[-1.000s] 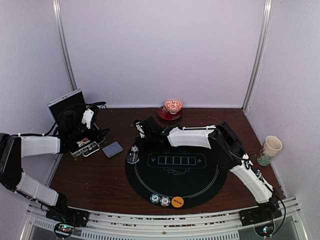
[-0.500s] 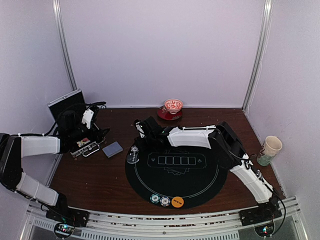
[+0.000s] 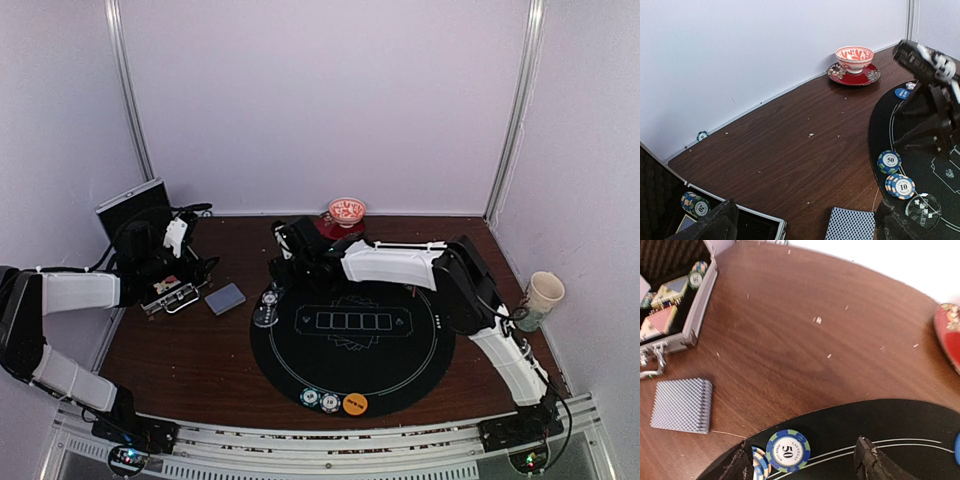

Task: Distribute texas hold em gaming equipment
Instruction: Pick up the pile of poker chips from the pile of poker chips.

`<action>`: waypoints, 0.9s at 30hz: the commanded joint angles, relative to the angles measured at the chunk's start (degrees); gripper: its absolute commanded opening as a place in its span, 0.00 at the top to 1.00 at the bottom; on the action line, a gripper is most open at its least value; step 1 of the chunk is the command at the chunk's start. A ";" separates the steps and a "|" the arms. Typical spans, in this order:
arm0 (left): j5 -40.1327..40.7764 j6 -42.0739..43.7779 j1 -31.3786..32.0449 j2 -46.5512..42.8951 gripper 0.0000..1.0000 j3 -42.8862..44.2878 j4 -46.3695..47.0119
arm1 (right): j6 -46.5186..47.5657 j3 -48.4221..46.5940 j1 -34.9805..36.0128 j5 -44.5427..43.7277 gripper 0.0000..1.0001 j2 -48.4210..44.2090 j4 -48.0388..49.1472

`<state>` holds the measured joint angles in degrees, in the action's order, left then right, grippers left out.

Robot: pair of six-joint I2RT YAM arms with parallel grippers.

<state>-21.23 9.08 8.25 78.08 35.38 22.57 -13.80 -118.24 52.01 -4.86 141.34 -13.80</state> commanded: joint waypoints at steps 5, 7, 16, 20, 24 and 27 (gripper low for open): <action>-0.56 0.27 -0.09 -0.04 0.02 1.37 2.13 | -2.51 5.38 -0.67 -10.23 0.15 -14.07 -6.48; -0.56 0.21 -0.10 -0.04 0.02 1.41 2.14 | -4.14 6.54 -1.65 -12.30 0.09 -16.56 -10.13; -0.65 0.16 -0.08 -0.48 0.02 1.28 2.11 | -10.05 29.97 -11.39 -16.19 0.00 -34.89 -12.32; -0.48 0.07 -0.13 -0.17 0.02 1.36 2.10 | -11.39 40.16 -17.35 -16.33 0.00 -41.62 -10.24; -0.47 0.23 -0.09 0.29 0.02 1.51 2.21 | -11.73 47.32 -22.92 -18.60 0.00 -44.85 -7.57; -0.32 0.25 -0.12 0.65 0.02 1.62 2.14 | -13.26 48.63 -26.71 -19.42 0.00 -43.87 -7.18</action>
<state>-21.43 9.08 8.25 78.11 35.38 22.57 -24.67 -71.31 28.56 -21.30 97.76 -23.31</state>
